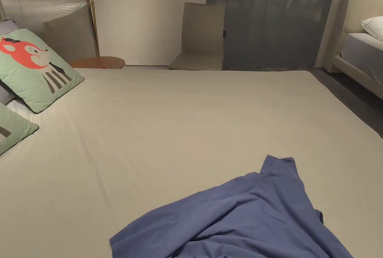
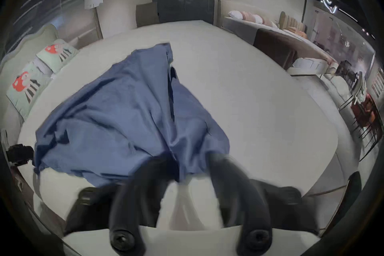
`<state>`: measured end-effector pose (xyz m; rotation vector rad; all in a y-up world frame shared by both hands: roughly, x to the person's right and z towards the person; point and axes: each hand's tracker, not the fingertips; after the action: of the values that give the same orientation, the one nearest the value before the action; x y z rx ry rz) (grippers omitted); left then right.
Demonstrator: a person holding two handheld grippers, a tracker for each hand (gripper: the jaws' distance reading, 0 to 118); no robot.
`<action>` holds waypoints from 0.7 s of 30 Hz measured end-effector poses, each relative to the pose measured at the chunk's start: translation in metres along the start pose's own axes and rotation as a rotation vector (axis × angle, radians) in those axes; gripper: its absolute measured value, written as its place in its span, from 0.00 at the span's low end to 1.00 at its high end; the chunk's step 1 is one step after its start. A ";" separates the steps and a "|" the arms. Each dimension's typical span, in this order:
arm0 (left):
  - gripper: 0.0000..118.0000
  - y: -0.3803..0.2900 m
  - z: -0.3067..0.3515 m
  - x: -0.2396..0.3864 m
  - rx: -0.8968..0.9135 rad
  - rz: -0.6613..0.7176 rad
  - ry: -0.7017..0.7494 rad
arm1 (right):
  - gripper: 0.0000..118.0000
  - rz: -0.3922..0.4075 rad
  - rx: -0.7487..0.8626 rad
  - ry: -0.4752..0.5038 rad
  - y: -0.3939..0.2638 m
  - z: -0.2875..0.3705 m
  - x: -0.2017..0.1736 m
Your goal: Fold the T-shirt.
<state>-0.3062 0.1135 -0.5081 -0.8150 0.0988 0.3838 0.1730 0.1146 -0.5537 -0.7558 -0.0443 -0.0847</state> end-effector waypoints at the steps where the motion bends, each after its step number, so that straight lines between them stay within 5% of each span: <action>1: 0.69 0.005 0.006 0.001 0.032 0.007 -0.001 | 0.63 -0.021 0.052 0.030 0.006 0.007 0.001; 3: 0.94 0.018 0.023 0.006 0.144 -0.003 -0.009 | 0.78 -0.029 0.179 0.064 0.021 0.024 -0.002; 5: 0.93 0.034 0.043 0.015 0.272 -0.031 -0.007 | 0.92 -0.004 0.296 0.054 0.039 0.039 -0.012; 9: 0.93 0.065 0.082 0.040 0.482 -0.094 0.019 | 0.91 0.034 0.510 0.081 0.078 0.069 -0.039; 11: 0.76 0.076 0.096 0.047 0.557 -0.113 -0.001 | 0.70 0.047 0.593 0.108 0.088 0.079 -0.050; 12: 0.54 0.079 0.105 0.052 0.605 -0.125 -0.008 | 0.49 0.059 0.626 0.118 0.093 0.080 -0.055; 13: 0.17 0.082 0.112 0.057 0.649 -0.137 0.003 | 0.16 0.067 0.648 0.108 0.097 0.083 -0.061; 14: 0.00 0.083 0.116 0.062 0.682 -0.150 0.014 | 0.01 0.069 0.659 0.096 0.099 0.085 -0.067; 21: 0.00 0.087 0.110 0.069 0.652 -0.206 0.000 | 0.01 0.083 0.660 0.172 0.105 0.079 -0.087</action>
<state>-0.2813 0.2676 -0.5080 -0.1770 0.1290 0.1373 0.0955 0.2502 -0.5745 -0.0888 0.1190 -0.0502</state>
